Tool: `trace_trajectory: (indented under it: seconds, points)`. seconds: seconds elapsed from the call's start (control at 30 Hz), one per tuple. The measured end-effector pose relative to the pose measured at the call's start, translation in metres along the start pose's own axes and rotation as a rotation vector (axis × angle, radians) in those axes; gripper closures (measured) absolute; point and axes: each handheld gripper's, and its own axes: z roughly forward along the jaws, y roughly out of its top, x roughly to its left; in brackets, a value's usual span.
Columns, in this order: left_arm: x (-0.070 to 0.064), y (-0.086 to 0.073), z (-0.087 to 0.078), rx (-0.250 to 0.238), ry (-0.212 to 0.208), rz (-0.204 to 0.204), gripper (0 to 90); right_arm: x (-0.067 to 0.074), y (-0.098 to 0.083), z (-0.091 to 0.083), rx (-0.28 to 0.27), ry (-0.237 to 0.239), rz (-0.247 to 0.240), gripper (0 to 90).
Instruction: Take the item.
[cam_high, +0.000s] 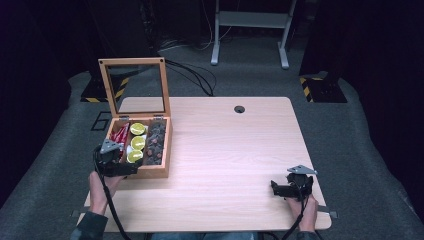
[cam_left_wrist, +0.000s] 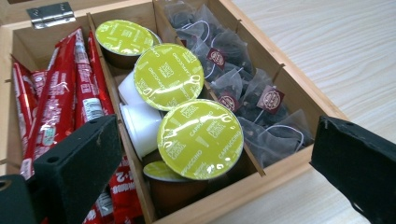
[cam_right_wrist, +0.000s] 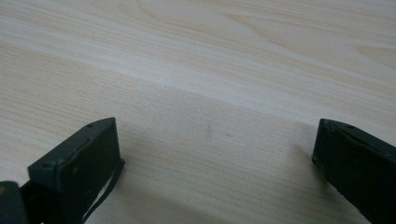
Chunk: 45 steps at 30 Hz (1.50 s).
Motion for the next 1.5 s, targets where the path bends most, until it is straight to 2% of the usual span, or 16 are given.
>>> trace_trajectory:
  seconds: [0.1, 0.33, 0.43, 0.77, 0.97, 1.13, 1.23, 1.5]
  points:
    - [0.001, 0.001, 0.006, 0.01, -0.004, -0.004, 3.9, 0.0, 0.0, 0.0, -0.001, 0.001, 0.005, 0.2]
    - [0.003, 0.003, 0.017, 0.019, -0.005, -0.013, 14.7, 0.001, 0.0, 0.0, -0.003, 0.0, 0.004, 0.2]
    - [0.005, 0.002, 0.02, 0.026, -0.012, -0.032, 18.3, 0.0, 0.0, 0.0, -0.003, -0.002, -0.004, 0.2]
    - [0.008, -0.001, 0.021, 0.033, -0.034, -0.039, 30.1, 0.001, -0.001, -0.001, 0.0, -0.005, -0.005, 0.2]
    - [0.011, -0.003, 0.024, 0.028, -0.043, -0.059, 32.9, 0.001, 0.0, 0.0, -0.003, -0.005, -0.008, 0.2]
    - [0.011, -0.003, 0.024, 0.044, -0.046, -0.058, 33.0, 0.0, 0.0, 0.0, -0.002, -0.004, -0.006, 0.3]
    - [0.012, -0.003, 0.023, 0.041, -0.036, -0.056, 35.4, 0.0, 0.0, 0.0, -0.002, -0.004, -0.006, 0.3]
    - [0.013, -0.005, 0.022, 0.033, -0.043, -0.063, 37.5, 0.0, 0.0, 0.0, -0.001, -0.003, -0.006, 0.3]
